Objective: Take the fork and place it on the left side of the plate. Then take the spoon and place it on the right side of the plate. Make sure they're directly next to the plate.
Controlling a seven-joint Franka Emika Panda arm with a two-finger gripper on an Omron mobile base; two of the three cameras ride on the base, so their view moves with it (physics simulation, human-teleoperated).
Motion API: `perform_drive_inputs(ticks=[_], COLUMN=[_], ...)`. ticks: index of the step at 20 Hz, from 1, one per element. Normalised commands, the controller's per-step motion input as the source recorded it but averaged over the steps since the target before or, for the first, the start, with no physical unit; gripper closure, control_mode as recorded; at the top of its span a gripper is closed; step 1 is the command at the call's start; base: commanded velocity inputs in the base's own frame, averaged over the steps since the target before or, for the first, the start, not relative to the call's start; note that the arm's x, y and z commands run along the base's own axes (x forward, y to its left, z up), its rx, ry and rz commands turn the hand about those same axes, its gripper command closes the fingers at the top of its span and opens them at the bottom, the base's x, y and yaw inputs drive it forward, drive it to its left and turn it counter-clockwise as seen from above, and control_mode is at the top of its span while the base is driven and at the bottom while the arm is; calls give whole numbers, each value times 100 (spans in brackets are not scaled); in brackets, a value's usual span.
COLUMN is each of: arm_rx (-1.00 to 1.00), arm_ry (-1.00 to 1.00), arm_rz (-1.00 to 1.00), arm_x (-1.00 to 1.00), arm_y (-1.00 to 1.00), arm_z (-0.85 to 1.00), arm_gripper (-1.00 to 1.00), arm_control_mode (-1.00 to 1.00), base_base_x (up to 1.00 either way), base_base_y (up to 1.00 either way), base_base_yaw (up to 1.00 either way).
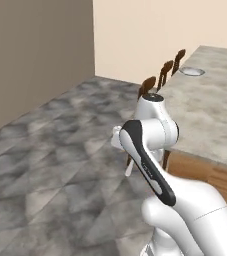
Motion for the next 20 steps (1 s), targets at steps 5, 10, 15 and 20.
perform_drive_inputs(ticks=[5, 10, 15, 20], arm_rx=[0, 0, 0, 0], arm_ry=[0, 0, 0, 0], arm_rz=[0, 0, 0, 0], arm_x=[0, 0, 0, 0], arm_y=[0, 0, 0, 0], arm_z=[0, 0, 0, 0], arm_gripper=[100, 100, 100, 100], arm_control_mode=[100, 100, 100, 100], base_base_x=[84, 83, 79, 77], base_base_y=[41, 38, 40, 41], base_base_yaw=[-20, -25, -27, -28])
